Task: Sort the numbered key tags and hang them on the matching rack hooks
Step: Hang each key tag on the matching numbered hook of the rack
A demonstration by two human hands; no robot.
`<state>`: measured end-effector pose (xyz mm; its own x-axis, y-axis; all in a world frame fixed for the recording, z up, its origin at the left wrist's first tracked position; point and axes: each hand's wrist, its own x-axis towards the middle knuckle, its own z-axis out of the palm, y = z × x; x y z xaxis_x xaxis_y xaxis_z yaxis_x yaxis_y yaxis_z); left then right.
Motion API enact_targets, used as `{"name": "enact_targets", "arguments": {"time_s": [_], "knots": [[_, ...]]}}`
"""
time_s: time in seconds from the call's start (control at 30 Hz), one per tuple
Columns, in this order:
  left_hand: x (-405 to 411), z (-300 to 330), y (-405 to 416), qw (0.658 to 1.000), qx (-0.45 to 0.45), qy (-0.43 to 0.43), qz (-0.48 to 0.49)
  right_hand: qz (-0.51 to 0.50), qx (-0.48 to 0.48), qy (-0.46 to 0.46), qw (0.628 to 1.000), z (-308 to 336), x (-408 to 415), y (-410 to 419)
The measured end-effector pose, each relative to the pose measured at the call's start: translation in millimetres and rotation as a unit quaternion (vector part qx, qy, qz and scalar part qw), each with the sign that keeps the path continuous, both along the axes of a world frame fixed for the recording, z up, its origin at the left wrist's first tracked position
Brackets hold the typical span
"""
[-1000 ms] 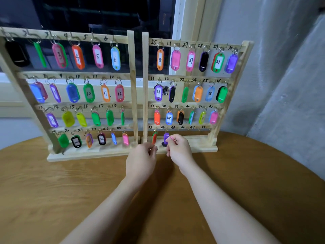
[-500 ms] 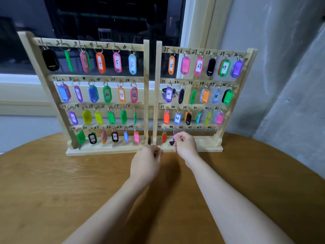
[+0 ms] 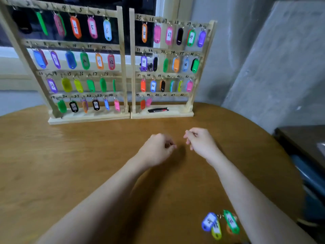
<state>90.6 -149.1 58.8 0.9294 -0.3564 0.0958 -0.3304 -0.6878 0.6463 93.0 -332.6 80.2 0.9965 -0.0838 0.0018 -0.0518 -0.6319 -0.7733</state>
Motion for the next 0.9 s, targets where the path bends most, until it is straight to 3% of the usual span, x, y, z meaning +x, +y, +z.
{"name": "enact_targets", "arguments": {"time_s": [0.2, 0.43, 0.73, 0.9], "knots": [[-85, -31, -30, 0.992, 0.011, 0.054, -0.11, -0.033, -0.034, -0.012, 0.999, -25, -121, -48], [-138, -51, -62, 0.991, 0.023, -0.011, -0.131, -0.076, -0.095, 0.027, 0.992, -43, -215, -55], [-135, -54, -59, 0.992, 0.005, 0.029, -0.123, -0.109, -0.227, 0.073, 0.965, -49, -226, -31], [-138, -57, -50, 0.995, -0.017, -0.015, -0.099, -0.091, -0.276, 0.084, 0.953, -37, -215, -16]]}}
